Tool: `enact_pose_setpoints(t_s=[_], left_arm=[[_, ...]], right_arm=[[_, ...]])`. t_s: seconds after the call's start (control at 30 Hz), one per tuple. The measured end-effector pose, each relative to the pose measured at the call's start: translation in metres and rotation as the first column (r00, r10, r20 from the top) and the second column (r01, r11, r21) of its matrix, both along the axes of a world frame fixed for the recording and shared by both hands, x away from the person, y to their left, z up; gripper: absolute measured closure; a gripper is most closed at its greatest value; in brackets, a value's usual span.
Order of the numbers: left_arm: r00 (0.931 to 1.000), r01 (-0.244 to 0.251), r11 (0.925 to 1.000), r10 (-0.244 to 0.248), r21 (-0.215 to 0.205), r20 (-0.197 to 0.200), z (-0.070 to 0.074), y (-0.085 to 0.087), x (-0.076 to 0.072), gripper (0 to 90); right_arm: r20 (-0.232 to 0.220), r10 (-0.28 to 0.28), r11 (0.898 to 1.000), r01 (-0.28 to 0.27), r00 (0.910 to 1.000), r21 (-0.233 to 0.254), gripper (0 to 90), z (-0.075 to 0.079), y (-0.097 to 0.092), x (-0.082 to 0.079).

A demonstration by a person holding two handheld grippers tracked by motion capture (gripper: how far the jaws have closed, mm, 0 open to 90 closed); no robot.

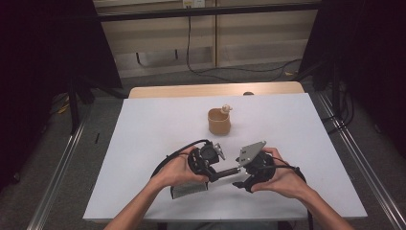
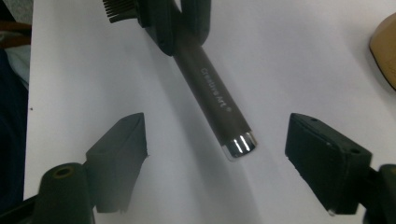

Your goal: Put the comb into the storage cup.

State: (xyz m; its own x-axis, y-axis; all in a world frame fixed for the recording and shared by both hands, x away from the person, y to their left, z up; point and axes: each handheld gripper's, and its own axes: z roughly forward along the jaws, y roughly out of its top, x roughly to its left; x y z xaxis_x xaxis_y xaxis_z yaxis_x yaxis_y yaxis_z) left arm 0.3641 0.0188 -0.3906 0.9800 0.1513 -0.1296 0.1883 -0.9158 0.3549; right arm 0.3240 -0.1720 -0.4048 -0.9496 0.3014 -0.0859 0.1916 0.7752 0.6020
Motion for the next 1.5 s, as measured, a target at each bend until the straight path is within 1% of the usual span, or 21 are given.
enact_pose_setpoints(t_s=[0.07,0.1,0.13,0.2,0.3,0.37,0.4,0.43,0.5,0.53,0.57,0.67,0.73,0.8,0.87,1.03,1.17,1.23,1.37,1.4,1.5], left_arm=[[1.0,0.0,1.0,0.0,-0.002,-0.008,0.001,-0.002,0.0,73.0],[1.0,-0.005,1.0,0.005,0.002,-0.006,0.002,-0.002,0.0,73.0],[1.0,0.004,1.0,-0.004,0.0,0.003,0.002,-0.003,0.0,73.0],[1.0,-0.001,1.0,0.001,-0.001,-0.003,0.003,-0.004,-0.001,73.0],[0.9999,0.007,1.0,-0.007,0.004,-0.007,0.002,-0.005,-0.002,73.0],[0.9998,0.011,0.9999,-0.011,0.008,-0.016,0.002,-0.005,-0.001,73.0],[1.0,0.008,1.0,-0.009,-0.002,-0.005,0.001,-0.005,-0.002,73.0],[1.0,0.004,1.0,-0.004,-0.003,-0.008,0.002,-0.004,-0.002,73.0],[0.9998,0.019,0.9998,-0.019,-0.003,-0.004,0.003,-0.004,-0.002,73.0],[0.9998,0.017,0.9999,-0.017,-0.002,-0.011,0.002,-0.004,-0.003,73.0],[0.9996,0.027,0.9996,-0.027,0.002,-0.004,0.002,-0.003,-0.002,73.0],[0.9996,0.028,0.9996,-0.028,0.006,-0.002,0.001,-0.002,-0.003,73.0],[0.9993,0.035,0.9994,-0.035,0.008,-0.015,0.0,-0.002,-0.002,73.0],[0.9992,0.036,0.9993,-0.036,0.007,-0.016,-0.001,-0.001,-0.002,73.0],[0.9993,0.031,0.9995,-0.031,0.002,-0.022,-0.001,-0.002,-0.002,73.0],[0.9986,0.042,0.9991,-0.042,0.003,-0.032,-0.001,-0.001,0.0,72.9],[0.9979,0.046,0.9989,-0.046,0.001,-0.046,0.0,-0.001,0.0,73.0],[0.9983,0.039,0.9992,-0.039,-0.006,-0.044,-0.001,-0.001,0.0,72.9],[0.9979,0.043,0.999,-0.044,-0.007,-0.048,0.0,0.0,0.0,72.9],[0.9979,0.044,0.999,-0.044,-0.01,-0.048,0.0,0.0,0.0,72.9],[0.9973,0.053,0.9986,-0.053,-0.004,-0.05,0.0,0.0,0.0,72.9]], right_arm=[[0.009,0.016,1.0,-0.016,0.9998,-0.018,24.2,0.0,0.003,0.0],[0.013,0.023,0.999,-0.023,0.9996,-0.026,25.5,0.0,0.005,-0.001],[0.018,0.026,0.999,-0.026,0.9995,-0.033,27.3,0.0,0.006,0.0],[0.027,0.047,0.997,-0.046,0.9985,-0.057,30.7,0.0,0.008,0.0],[0.033,0.059,0.996,-0.057,0.9977,-0.068,35.6,0.0,0.01,0.001],[0.028,0.074,0.995,-0.072,0.9968,-0.072,41.1,0.0,0.011,0.002],[0.03,0.077,0.994,-0.074,0.9966,-0.074,42.3,-0.001,0.011,0.003],[0.029,0.079,0.994,-0.077,0.9964,-0.076,43.4,-0.001,0.011,0.003],[0.02,0.081,0.993,-0.079,0.9965,-0.088,46.3,-0.003,0.012,0.004],[0.017,0.082,0.992,-0.08,0.9965,-0.093,47.3,-0.004,0.012,0.004],[0.025,0.088,0.992,-0.085,0.9958,-0.095,48.8,-0.005,0.012,0.005],[0.03,0.106,0.989,-0.102,0.9939,-0.102,56.4,-0.005,0.014,0.004],[0.036,0.111,0.988,-0.106,0.9932,-0.112,58.7,-0.005,0.014,0.004],[0.044,0.122,0.986,-0.117,0.9915,-0.118,60.4,-0.007,0.015,0.004],[0.056,0.128,0.985,-0.12,0.9902,-0.121,64.5,-0.007,0.015,0.004],[0.059,0.136,0.983,-0.128,0.9889,-0.128,65.5,-0.007,0.016,0.004],[0.046,0.142,0.982,-0.135,0.9888,-0.136,64.7,-0.009,0.018,0.005],[0.051,0.147,0.98,-0.139,0.9878,-0.141,64.4,-0.01,0.019,0.004],[0.072,0.174,0.975,-0.161,0.9821,-0.156,67.5,-0.009,0.02,0.004],[0.077,0.172,0.975,-0.158,0.9821,-0.156,67.8,-0.009,0.02,0.003],[0.076,0.187,0.972,-0.173,0.9795,-0.161,68.8,-0.009,0.02,0.002]])
